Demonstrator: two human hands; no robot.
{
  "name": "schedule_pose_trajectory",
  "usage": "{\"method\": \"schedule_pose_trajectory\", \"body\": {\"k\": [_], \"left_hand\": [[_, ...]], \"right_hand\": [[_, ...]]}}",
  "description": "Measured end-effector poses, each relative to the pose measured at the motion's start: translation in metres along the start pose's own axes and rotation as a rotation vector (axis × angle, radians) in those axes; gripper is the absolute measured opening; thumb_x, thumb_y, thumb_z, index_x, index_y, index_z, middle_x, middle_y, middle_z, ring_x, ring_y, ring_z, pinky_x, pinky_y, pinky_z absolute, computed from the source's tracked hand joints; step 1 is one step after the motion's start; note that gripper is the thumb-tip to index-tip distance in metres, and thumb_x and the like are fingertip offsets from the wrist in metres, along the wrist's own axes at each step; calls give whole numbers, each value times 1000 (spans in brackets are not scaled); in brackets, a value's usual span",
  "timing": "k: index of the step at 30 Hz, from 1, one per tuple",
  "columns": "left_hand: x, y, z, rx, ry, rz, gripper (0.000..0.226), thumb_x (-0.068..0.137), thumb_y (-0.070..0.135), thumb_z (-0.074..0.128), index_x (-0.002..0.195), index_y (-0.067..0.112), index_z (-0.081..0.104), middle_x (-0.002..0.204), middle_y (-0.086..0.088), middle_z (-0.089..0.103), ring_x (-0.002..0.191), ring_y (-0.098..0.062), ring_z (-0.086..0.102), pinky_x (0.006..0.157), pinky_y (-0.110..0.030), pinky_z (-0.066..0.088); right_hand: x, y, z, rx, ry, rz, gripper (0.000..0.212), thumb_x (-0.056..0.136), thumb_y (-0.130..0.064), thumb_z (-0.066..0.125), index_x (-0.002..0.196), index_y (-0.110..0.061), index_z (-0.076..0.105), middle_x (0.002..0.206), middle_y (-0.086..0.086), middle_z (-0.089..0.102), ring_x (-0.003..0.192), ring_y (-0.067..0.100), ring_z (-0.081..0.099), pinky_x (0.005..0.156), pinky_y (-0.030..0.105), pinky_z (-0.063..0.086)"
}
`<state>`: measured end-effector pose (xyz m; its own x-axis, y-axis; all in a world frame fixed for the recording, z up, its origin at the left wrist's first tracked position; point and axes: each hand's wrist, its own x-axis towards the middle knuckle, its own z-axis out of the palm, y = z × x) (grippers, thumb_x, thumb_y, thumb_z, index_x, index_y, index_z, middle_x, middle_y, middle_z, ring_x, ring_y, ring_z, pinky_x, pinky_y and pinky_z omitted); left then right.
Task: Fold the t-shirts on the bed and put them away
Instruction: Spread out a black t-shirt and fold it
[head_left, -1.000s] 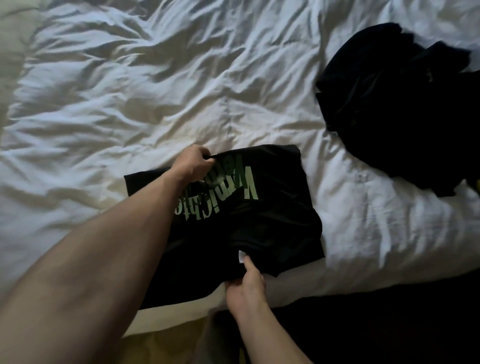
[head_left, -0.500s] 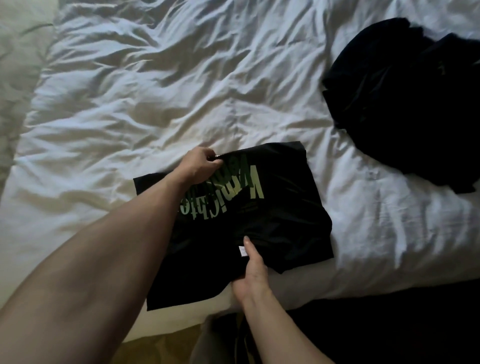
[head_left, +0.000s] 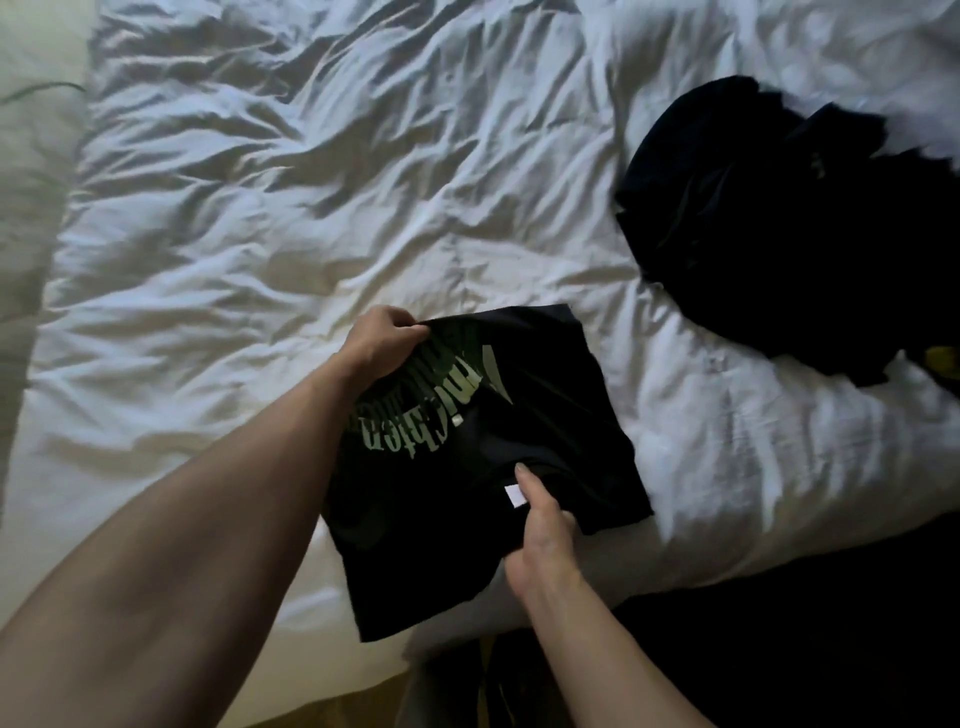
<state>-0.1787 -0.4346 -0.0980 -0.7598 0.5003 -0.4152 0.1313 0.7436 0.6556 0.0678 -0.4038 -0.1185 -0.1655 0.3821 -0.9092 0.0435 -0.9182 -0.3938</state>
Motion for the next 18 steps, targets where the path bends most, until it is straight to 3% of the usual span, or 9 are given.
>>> {"method": "schedule_pose_trajectory", "body": {"k": [5, 11, 14, 18], "left_hand": [[-12, 16, -48, -207, 42, -70, 22, 87, 30, 66, 87, 9, 71, 79, -10, 67, 73, -25, 63, 72, -35, 51], [-19, 26, -105, -537, 234, -134, 19, 89, 18, 64, 71, 12, 65, 72, -9, 59, 67, -25, 56, 59, -27, 42], [-24, 23, -128, -684, 315, -119, 13, 88, 18, 64, 78, 11, 65, 77, -7, 58, 71, -22, 54, 62, -29, 41], [-42, 19, -151, -879, 406, -69, 11, 91, 18, 63, 80, 18, 64, 79, 0, 58, 72, -15, 53, 65, -25, 41]], "right_hand": [[-14, -34, 19, -89, 9, -201, 55, 81, -16, 78, 125, 2, 51, 120, 19, 62, 106, 34, 65, 95, 50, 54], [-29, -94, 55, -183, -111, -420, 24, 83, -8, 75, 102, -2, 62, 101, 17, 69, 86, 27, 69, 84, 46, 58], [-34, -126, 84, -215, -238, -497, 30, 82, -7, 76, 107, 0, 62, 95, 13, 70, 79, 23, 71, 73, 40, 59], [-46, -163, 124, -306, -469, -651, 7, 85, -6, 72, 89, -9, 67, 84, 5, 70, 77, 20, 69, 80, 38, 55]]}}
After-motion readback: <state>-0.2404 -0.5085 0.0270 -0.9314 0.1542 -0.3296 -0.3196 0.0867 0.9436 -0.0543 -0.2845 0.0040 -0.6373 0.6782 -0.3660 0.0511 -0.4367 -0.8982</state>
